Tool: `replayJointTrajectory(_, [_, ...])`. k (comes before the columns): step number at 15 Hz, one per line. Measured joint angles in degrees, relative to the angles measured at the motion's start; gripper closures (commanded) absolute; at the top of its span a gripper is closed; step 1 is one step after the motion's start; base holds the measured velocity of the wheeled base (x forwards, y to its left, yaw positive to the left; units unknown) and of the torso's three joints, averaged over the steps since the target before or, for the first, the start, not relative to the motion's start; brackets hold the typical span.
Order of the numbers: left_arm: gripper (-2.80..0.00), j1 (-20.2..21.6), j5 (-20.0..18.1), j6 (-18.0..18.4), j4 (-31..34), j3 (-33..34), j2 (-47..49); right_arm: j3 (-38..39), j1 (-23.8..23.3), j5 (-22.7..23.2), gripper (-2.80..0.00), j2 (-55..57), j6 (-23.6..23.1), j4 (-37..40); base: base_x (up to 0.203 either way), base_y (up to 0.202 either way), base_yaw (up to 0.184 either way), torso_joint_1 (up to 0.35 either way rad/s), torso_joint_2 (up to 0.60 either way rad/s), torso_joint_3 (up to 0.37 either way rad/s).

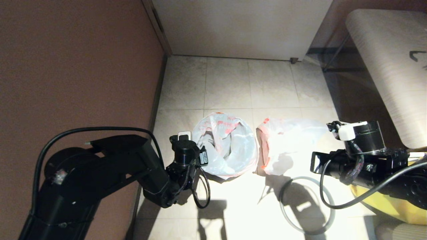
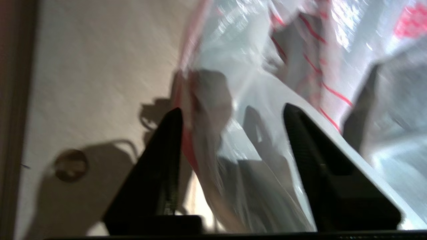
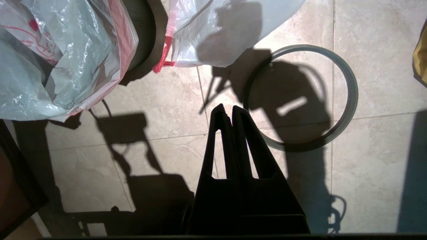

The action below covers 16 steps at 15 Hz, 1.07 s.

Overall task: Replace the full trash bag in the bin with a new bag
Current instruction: Put the new garbage bag on the trash can

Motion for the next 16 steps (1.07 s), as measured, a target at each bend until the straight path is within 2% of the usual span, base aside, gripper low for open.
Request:
replayJointTrajectory(2, [-2.8, 0.1, -2.8, -2.4, 2.8, 1.4, -1.9, 0.1, -0.3, 0.0, 0.0, -0.4, -0.1, 0.1, 0.0, 0.0, 0.0, 0.0, 0.0, 0.0])
replayJointTrajectory(7, [-2.8, 0.7, -6.6, -3.5, 3.2, 4.6, -7.0, 0.2, -0.4, -0.1, 0.0, -0.5, -0.2, 0.1, 0.0, 0.0, 0.0, 0.0, 0.0, 0.0])
replayJointTrajectory(8, [0.0, 0.7, -6.6, -3.7, 3.2, 4.9, -8.5, 0.4, -0.4, -0.1, 0.0, -0.5, -0.2, 0.1, 0.0, 0.0, 0.0, 0.0, 0.0, 0.0])
replayJointTrajectory(13, [0.0, 2.4, -7.0, -4.0, 3.3, 5.3, -13.5, 0.7, -0.4, 0.0, 0.0, 0.1, 0.0, -0.2, 0.0, 0.0, 0.0, 0.0, 0.0, 0.0])
replayJointTrajectory(16, [0.0, -0.7, -8.0, -3.2, 5.7, 6.1, -16.0, 1.2, -0.3, 0.2, 0.0, 0.8, 0.2, -0.9, 0.0, 0.0, 0.0, 0.0, 0.0, 0.0])
